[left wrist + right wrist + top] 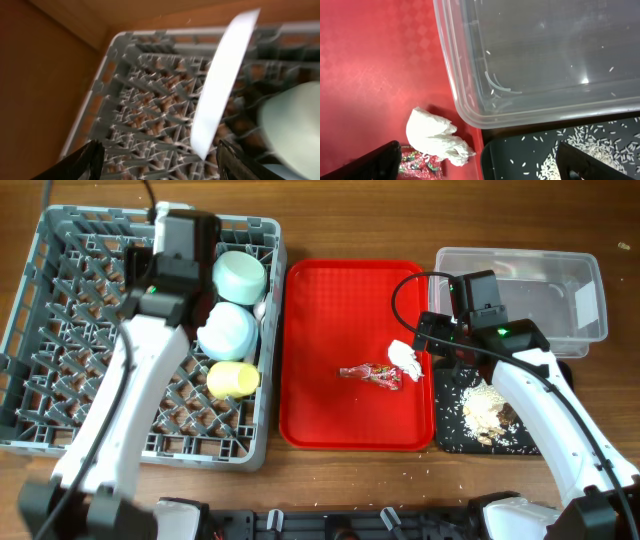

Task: Sort waste into correct bins and load items into the dishwasher rack
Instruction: 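Set the blue plate upright in the rack's back row and release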

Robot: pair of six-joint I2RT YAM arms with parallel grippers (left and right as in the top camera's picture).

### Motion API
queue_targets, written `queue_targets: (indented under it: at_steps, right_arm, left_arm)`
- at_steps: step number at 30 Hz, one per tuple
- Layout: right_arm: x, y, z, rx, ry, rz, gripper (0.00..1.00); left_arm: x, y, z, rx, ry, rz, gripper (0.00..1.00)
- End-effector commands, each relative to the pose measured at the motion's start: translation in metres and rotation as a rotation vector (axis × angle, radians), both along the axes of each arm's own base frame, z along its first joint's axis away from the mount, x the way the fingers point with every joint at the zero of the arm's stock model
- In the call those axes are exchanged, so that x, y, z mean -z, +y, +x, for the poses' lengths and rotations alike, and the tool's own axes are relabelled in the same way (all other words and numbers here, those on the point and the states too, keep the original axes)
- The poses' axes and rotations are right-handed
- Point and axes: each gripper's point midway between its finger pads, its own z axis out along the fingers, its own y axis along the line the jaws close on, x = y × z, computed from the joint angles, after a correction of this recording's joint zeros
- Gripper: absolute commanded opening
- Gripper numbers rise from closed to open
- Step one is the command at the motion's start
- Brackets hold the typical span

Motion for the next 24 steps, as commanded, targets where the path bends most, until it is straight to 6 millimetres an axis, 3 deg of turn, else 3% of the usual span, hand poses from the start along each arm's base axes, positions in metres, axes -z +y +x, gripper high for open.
queue_targets:
  at_steps: [1, 5, 9, 11, 14, 19, 24]
  right_arm:
    - [-0.004, -0.004, 0.004, 0.006, -0.013, -0.019, 1.00]
    - [-0.004, -0.004, 0.004, 0.006, -0.013, -0.019, 1.00]
    - [-0.004, -0.004, 0.004, 0.006, -0.013, -0.019, 1.00]
    - [-0.004, -0.004, 0.004, 0.006, -0.013, -0.019, 1.00]
    - [-0.004, -0.004, 0.004, 0.006, -0.013, -0.019, 1.00]
    - [-0.004, -0.004, 0.004, 0.006, -0.013, -0.019, 1.00]
    - [-0.004, -0.004, 0.004, 0.006, -0.013, -0.019, 1.00]
  left_arm:
    - [-0.027, -0.037, -0.008, 0.105, -0.128, -0.302, 0.71]
    - [-0.051, -0.079, -0.025, 0.281, -0.163, -0.534, 0.71]
    - [-0.045, -0.124, -0.044, 0.464, -0.053, -0.717, 0.70]
    - [-0.033, -0.139, -0.059, 0.491, 0.034, -0.810, 0.55]
    - [-0.010, -0.155, -0.081, 0.399, 0.164, -0.933, 0.54]
    - [0.036, -0.207, -0.114, 0.486, 0.379, -0.905, 0.60]
    - [0.095, -0.245, -0.136, 0.467, 0.597, -0.873, 0.35]
